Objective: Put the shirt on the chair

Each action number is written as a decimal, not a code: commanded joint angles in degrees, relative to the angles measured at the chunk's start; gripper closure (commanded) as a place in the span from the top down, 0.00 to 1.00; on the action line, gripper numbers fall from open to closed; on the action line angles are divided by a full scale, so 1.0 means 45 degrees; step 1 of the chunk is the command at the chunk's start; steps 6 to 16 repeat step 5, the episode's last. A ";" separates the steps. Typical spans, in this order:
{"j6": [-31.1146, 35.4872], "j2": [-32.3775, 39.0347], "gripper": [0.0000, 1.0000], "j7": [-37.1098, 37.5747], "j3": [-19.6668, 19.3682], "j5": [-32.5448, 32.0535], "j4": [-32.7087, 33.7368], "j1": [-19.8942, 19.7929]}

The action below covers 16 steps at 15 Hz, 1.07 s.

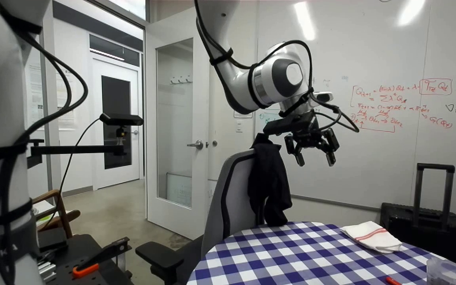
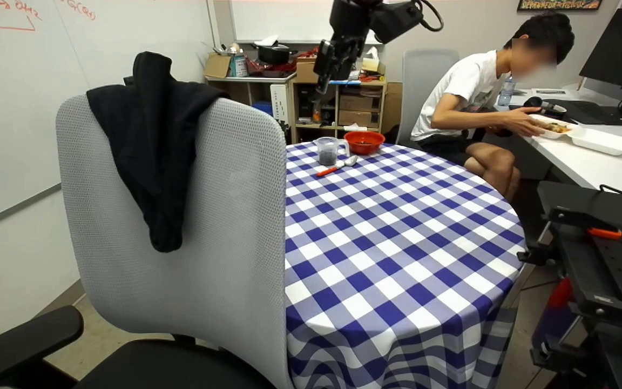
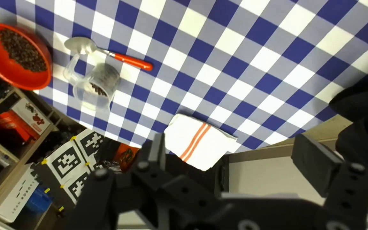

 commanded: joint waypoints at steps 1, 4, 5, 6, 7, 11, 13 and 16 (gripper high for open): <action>0.1533 -0.1920 1.00 -0.1447 0.0781 0.1925 -0.3257 -0.1128; 0.0930 -0.0894 1.00 -0.1029 0.0229 0.1316 -0.1923 -0.0606; 0.0926 -0.0865 1.00 -0.1028 0.0229 0.1315 -0.1851 -0.0588; 0.0926 -0.0865 1.00 -0.1028 0.0229 0.1315 -0.1851 -0.0588; 0.0926 -0.0865 1.00 -0.1028 0.0229 0.1315 -0.1851 -0.0588; 0.0926 -0.0865 1.00 -0.1028 0.0229 0.1315 -0.1851 -0.0588; 0.0926 -0.0865 1.00 -0.1028 0.0229 0.1315 -0.1851 -0.0588; 0.0926 -0.0865 1.00 -0.1028 0.0229 0.1315 -0.1851 -0.0588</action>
